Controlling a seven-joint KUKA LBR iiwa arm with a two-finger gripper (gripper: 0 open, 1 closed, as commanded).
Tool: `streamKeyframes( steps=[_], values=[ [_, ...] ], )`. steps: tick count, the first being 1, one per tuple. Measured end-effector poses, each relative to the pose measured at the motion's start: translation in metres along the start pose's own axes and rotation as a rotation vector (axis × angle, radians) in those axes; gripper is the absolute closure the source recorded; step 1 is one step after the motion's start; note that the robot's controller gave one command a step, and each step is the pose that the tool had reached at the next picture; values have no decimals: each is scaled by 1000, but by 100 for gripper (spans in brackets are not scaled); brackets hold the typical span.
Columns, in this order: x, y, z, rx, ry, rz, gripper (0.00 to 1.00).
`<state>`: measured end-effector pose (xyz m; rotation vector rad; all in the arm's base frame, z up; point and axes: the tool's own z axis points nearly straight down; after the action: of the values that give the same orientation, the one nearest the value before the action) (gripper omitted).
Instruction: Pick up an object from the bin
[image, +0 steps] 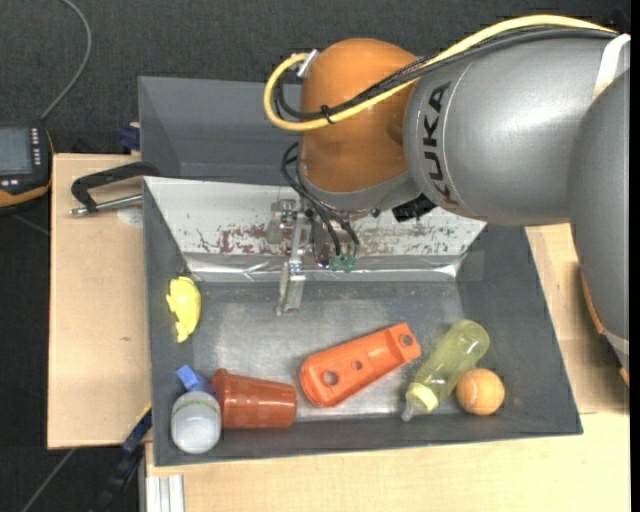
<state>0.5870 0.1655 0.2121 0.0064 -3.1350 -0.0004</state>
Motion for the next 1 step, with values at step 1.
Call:
streamKeyframes(
  steps=[1],
  values=[
    [-1,-1,-5,-2,-8,2,0]
  ],
)
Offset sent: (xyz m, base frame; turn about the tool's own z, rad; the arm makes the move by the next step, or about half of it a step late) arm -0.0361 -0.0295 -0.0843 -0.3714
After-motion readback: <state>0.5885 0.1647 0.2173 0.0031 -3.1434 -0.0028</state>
